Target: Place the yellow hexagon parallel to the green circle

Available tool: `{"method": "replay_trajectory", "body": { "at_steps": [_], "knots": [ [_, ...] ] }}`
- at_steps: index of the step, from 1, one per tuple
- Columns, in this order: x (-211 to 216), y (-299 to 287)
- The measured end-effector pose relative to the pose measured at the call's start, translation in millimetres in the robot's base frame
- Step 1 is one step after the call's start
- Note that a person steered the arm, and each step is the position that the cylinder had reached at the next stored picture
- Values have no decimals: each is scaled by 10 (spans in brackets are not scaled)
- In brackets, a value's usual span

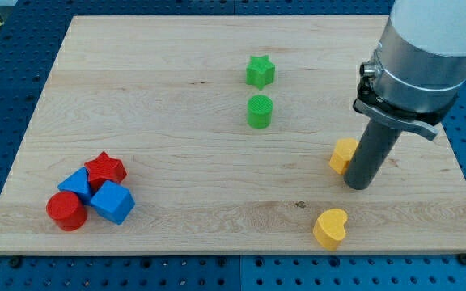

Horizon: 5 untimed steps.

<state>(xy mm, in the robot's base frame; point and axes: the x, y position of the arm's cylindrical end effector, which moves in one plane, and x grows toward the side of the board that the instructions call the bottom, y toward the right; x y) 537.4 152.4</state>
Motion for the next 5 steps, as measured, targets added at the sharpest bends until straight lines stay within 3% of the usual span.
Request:
{"method": "replay_trajectory", "body": {
  "at_steps": [4,5],
  "knots": [
    [-728,-120],
    [-648,-422]
  ]
}}
